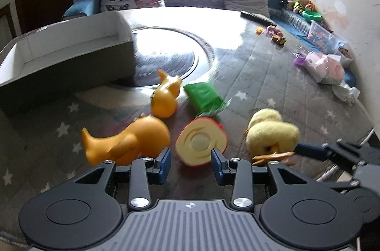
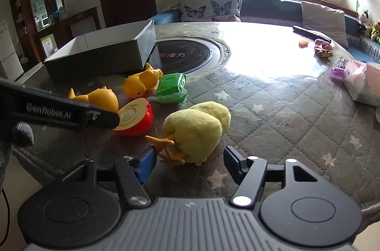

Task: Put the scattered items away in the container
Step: 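Reach the left gripper to the yellow plush chick and close on it, then lift the chick with the left gripper and carry it over the white box, then open the left gripper to drop the chick into the box, then lower the left gripper onto the green wrapped packet and grasp it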

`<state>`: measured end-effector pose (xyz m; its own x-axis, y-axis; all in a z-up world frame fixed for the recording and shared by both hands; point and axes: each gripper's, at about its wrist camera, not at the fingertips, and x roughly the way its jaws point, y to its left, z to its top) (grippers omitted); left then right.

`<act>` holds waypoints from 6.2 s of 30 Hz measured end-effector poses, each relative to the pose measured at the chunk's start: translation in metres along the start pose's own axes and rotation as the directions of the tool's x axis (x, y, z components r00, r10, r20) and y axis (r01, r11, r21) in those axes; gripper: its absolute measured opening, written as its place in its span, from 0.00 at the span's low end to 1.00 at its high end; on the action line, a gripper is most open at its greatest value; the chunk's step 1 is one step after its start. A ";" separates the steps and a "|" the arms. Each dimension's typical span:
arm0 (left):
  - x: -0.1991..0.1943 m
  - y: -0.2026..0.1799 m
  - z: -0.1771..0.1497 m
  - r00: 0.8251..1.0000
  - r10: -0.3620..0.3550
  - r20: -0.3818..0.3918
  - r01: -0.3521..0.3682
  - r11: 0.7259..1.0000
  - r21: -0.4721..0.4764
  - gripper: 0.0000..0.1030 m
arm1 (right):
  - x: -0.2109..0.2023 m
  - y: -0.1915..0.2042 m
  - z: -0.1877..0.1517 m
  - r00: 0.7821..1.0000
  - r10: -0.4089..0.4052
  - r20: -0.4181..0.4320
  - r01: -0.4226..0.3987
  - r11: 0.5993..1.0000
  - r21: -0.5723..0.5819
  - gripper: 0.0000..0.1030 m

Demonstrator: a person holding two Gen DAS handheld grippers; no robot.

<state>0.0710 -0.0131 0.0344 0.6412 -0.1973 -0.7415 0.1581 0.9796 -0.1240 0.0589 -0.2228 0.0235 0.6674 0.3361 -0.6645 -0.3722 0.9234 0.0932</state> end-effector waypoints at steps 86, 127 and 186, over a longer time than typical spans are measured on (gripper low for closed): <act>0.005 0.145 0.149 0.957 -0.190 0.220 0.265 0.880 -0.393 0.41 | 0.060 0.115 0.166 0.938 0.284 0.200 -0.185 0.896 -0.405 0.56; 0.089 0.215 0.156 0.991 -0.129 0.029 0.127 0.862 -0.491 0.42 | 0.170 0.112 0.185 0.980 0.186 0.072 -0.152 0.931 -0.331 0.55; 0.082 0.046 0.078 0.950 -0.306 -0.068 0.260 0.889 -0.377 0.41 | 0.068 -0.006 0.052 0.993 0.112 -0.027 -0.113 0.993 -0.021 0.41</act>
<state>0.1891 0.0125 0.0196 0.5098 -0.4845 -0.7109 0.0243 0.8341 -0.5511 0.1400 -0.1959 0.0159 0.6036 0.4323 -0.6699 -0.4589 0.8755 0.1516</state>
